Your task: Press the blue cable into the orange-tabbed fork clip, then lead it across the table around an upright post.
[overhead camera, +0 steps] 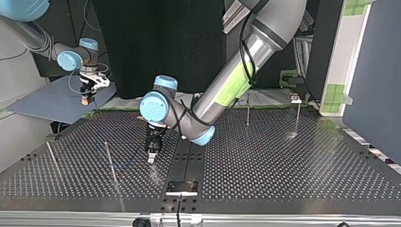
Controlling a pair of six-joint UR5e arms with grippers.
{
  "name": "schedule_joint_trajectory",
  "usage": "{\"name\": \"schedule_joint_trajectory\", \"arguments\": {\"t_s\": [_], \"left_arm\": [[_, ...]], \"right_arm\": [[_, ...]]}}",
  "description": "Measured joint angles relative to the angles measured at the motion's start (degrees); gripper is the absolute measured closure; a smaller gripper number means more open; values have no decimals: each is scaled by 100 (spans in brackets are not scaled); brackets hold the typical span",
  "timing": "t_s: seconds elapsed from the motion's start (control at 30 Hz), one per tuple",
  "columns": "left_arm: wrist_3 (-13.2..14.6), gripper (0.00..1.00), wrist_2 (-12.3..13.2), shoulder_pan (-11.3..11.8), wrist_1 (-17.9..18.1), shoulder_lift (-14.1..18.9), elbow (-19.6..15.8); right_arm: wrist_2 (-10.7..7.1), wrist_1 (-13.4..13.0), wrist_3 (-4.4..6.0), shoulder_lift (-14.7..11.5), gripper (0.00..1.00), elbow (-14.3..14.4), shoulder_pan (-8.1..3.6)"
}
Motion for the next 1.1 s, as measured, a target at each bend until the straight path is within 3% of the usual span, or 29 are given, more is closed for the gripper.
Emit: {"name": "schedule_joint_trajectory", "arguments": {"t_s": [0.23, 0.5, 0.87, 1.1], "left_arm": [[0, 15, -1, 19, 0, 1, 0], [0, 15, -23, 43, -4, 1, -5], [0, 15, -32, 81, -9, -1, -8], [0, 15, -30, 108, -4, 0, -9]], "right_arm": [[33, -337, -59, 337, 100, -95, -14], [58, -754, -270, 753, 100, -333, -89], [81, -1138, -257, 1342, 100, -614, -228], [206, -1194, -243, 1650, 100, -791, -304]]}}
